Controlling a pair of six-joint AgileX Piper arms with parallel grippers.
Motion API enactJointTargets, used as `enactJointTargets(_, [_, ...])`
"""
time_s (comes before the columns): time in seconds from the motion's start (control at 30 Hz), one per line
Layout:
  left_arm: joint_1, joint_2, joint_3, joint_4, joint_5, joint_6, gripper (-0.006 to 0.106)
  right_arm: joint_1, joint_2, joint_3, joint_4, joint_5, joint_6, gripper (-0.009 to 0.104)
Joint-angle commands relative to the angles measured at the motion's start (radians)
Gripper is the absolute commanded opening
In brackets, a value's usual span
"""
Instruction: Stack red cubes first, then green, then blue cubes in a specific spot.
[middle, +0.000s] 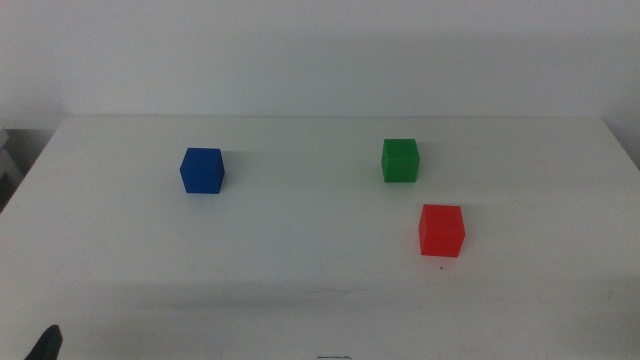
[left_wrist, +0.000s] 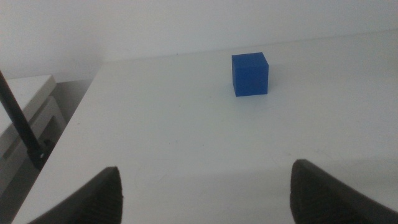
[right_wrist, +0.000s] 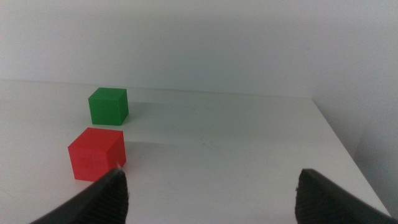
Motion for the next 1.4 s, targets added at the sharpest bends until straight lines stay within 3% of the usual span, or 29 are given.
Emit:
enactJointTargets(0.0, [-0.002, -0.02, -0.003, -0.009, -0.077, 0.0, 0.091, -0.006, -0.022, -0.023, 0.008, -0.086, -0.004, 0.087])
enactJointTargets(0.13, [-0.002, -0.02, -0.003, -0.009, -0.077, 0.0, 0.091, -0.006, 0.027, -0.076, 0.061, -0.079, 0.025, 0.087])
enactJointTargets(0.23, [-0.002, -0.02, -0.003, -0.009, -0.077, 0.0, 0.091, -0.006, 0.139, -0.173, 0.077, 0.011, 0.03, 0.087])
enactJointTargets(0.37, [-0.002, -0.02, -0.003, -0.009, -0.077, 0.0, 0.091, -0.006, 0.377, -0.392, 0.074, 0.243, 0.017, 0.087])
enactJointTargets(0.53, [-0.002, -0.02, -0.003, -0.009, -0.077, 0.0, 0.091, -0.006, 0.692, -0.696, 0.074, 0.707, 0.002, 0.087])
enactJointTargets(0.63, [-0.002, -0.02, -0.003, -0.009, -0.077, 0.0, 0.091, -0.006, 0.815, -0.811, 0.074, 0.838, 0.003, 0.087])
enactJointTargets(0.93, [-0.002, -0.02, -0.003, -0.009, -0.077, 0.0, 0.091, -0.006, 0.997, -0.865, 0.117, 0.833, 0.004, 0.087])
enactJointTargets(1.13, [-0.002, -0.02, -0.003, -0.009, -0.077, 0.0, 0.091, -0.006, 1.045, -0.906, 0.258, 0.819, -0.03, 0.087])
enactJointTargets(1.2, [-0.002, -0.02, -0.003, -0.009, -0.077, 0.0, 0.091, -0.006, 1.071, -0.952, 0.278, 0.82, 0.0, 0.087])
enactJointTargets(1.27, [-0.002, -0.02, -0.003, -0.009, -0.077, 0.0, 0.091, -0.001, 1.111, -1.007, 0.273, 0.82, 0.061, 0.087])
enactJointTargets(1.37, [-0.002, -0.02, -0.003, -0.009, -0.077, 0.0, 0.091, 0.044, 1.193, -1.096, 0.205, 0.827, 0.149, 0.087])
